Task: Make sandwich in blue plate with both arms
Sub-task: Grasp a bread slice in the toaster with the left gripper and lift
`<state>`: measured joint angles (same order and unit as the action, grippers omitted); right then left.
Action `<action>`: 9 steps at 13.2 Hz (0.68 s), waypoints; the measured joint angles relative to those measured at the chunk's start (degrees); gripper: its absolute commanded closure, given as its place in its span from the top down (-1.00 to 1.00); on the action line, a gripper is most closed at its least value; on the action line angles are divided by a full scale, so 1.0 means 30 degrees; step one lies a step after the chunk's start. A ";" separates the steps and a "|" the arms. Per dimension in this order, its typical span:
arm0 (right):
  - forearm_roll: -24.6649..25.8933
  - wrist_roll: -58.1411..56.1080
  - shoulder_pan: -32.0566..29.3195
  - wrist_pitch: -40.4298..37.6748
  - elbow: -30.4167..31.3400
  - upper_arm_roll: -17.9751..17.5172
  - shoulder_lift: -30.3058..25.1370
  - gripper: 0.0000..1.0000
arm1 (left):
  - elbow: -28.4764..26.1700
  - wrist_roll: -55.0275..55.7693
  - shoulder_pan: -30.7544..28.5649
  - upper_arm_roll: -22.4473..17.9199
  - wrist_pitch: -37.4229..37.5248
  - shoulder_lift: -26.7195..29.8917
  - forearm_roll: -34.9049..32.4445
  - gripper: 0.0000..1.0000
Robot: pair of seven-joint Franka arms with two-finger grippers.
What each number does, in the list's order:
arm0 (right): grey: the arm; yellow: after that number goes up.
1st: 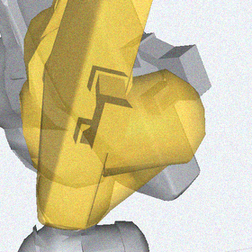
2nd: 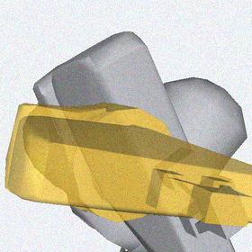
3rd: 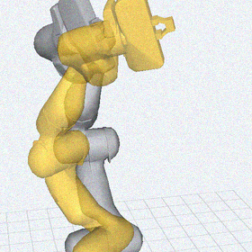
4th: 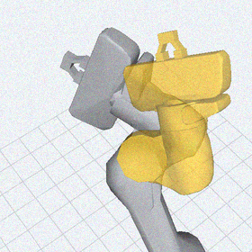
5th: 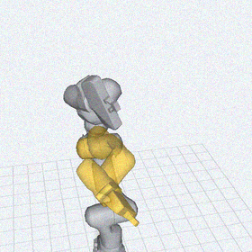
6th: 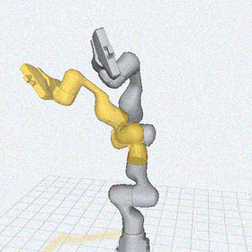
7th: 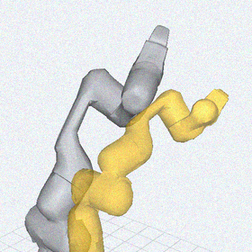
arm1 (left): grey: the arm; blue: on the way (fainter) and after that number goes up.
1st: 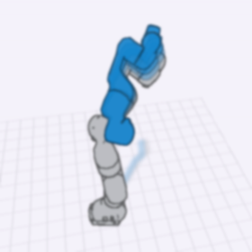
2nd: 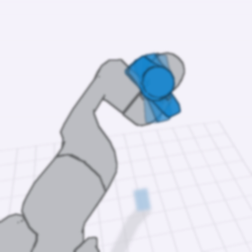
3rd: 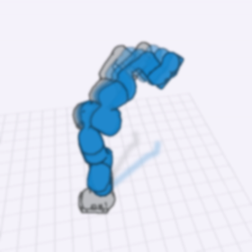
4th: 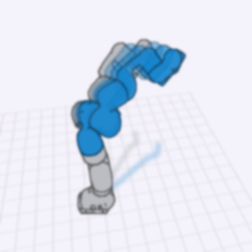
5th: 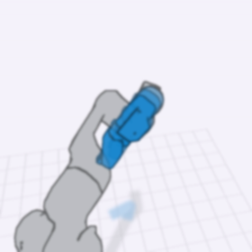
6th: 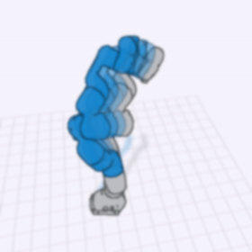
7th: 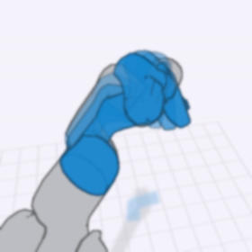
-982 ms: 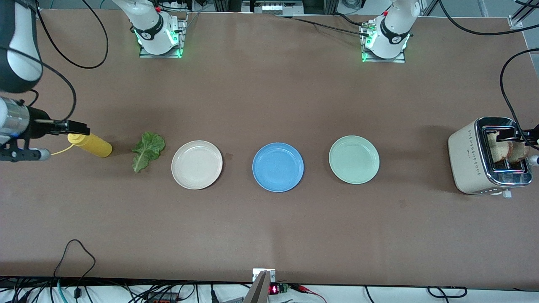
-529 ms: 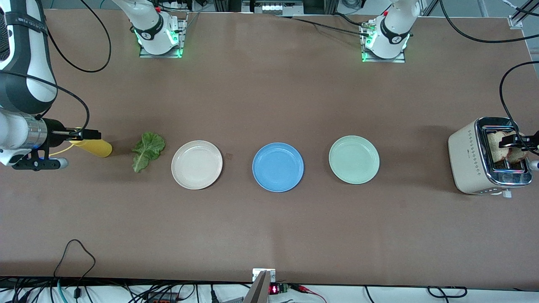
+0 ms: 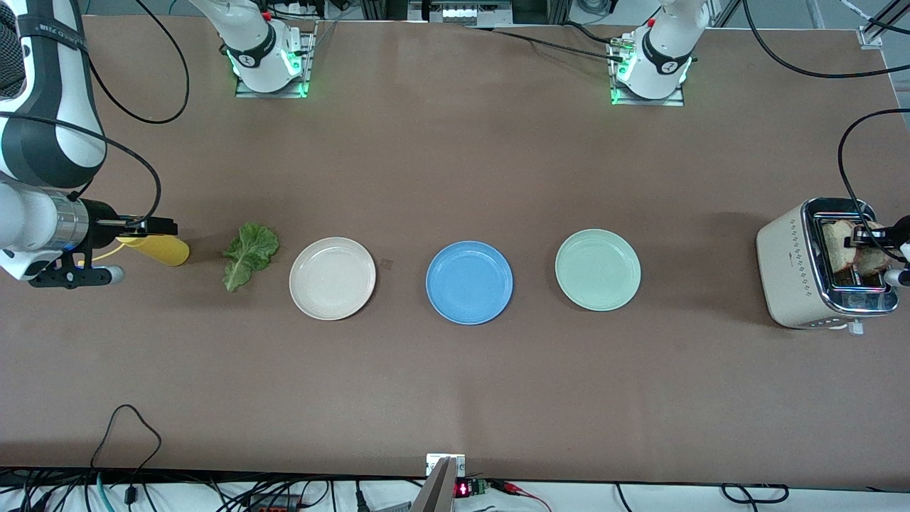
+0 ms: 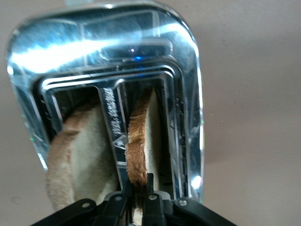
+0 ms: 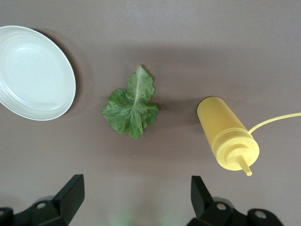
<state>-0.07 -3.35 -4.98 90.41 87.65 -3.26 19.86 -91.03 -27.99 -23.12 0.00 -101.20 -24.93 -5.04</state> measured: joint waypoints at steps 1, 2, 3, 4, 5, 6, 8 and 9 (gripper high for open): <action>0.0000 0.0000 -0.0007 0.0000 0.0000 0.0006 0.0000 1.00 | 0.0052 -0.0008 -0.0029 0.0026 0.0111 0.0018 0.0156 -0.99; 0.0001 0.0000 -0.0012 0.0000 0.0000 0.0011 0.0000 1.00 | 0.0078 -0.0023 -0.0038 0.0059 0.0184 0.0049 0.0207 -0.99; 0.0001 0.0000 -0.0011 0.0000 0.0001 0.0011 0.0001 1.00 | 0.0117 -0.0086 -0.0037 0.0095 0.0251 0.0120 0.0211 -0.99; 0.0001 0.0000 -0.0010 0.0000 0.0001 0.0010 0.0002 1.00 | 0.0278 -0.0222 -0.0038 0.0132 0.0442 0.0270 0.0212 -0.99; 0.0001 0.0000 -0.0010 0.0000 0.0002 0.0010 0.0002 1.00 | 0.0568 -0.0324 -0.0038 0.0178 0.0878 0.0519 0.0213 -0.99; 0.0001 0.0001 -0.0007 0.0000 0.0005 0.0010 0.0005 1.00 | 0.1081 -0.0432 -0.0036 0.0244 0.1638 0.0860 0.0213 -0.99; 0.0002 0.0003 -0.0008 0.0069 0.0043 0.0011 0.0008 1.00 | 0.2535 -0.0671 -0.0039 0.0581 0.3886 0.1526 0.0213 -0.99; 0.0001 0.0003 -0.0007 0.0263 0.0112 0.0010 0.0008 1.00 | 0.3397 -0.0690 -0.0032 0.0944 0.5088 0.1778 0.0214 -0.99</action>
<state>-0.06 -3.34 -5.00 91.20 87.98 -3.23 19.89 -80.83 -30.05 -23.21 2.83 -85.94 -19.60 -4.40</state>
